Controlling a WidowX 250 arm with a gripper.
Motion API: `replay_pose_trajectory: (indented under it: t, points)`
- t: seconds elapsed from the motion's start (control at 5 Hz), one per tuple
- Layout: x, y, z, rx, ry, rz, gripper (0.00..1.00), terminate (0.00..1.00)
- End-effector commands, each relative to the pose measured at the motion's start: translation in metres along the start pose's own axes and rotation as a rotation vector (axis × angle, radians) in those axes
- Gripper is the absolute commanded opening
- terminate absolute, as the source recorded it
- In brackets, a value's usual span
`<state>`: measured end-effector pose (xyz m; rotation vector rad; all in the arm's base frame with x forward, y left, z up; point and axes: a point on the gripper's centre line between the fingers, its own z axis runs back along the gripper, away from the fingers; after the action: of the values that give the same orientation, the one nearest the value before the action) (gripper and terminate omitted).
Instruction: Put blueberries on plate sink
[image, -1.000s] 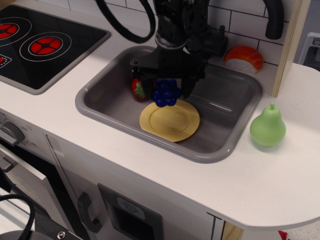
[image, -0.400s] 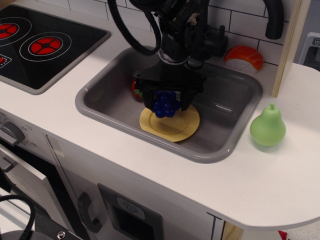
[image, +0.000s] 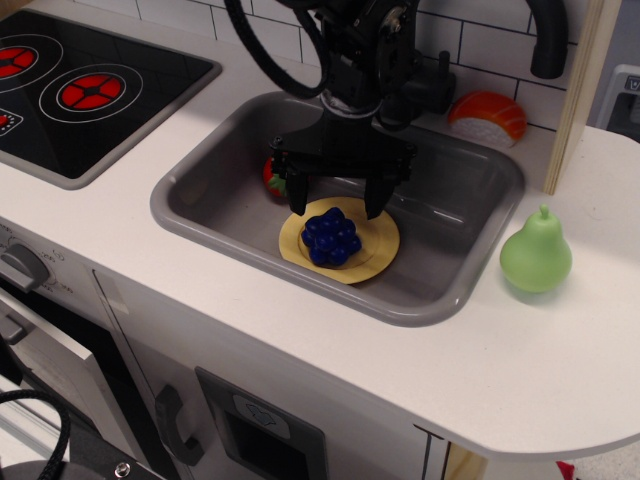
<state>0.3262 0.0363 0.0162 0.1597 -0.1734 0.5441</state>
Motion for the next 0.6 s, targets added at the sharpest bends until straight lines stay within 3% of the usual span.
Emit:
replay_pose_trajectory:
  t: [0.0, 0.2, 0.4]
  points:
    - [0.015, 0.003, 0.050, -0.069, -0.098, 0.023, 1.00, 0.00]
    - [0.009, 0.006, 0.074, -0.110, -0.110, 0.033, 1.00, 0.00]
    - [0.009, 0.006, 0.074, -0.110, -0.110, 0.033, 1.00, 0.00]
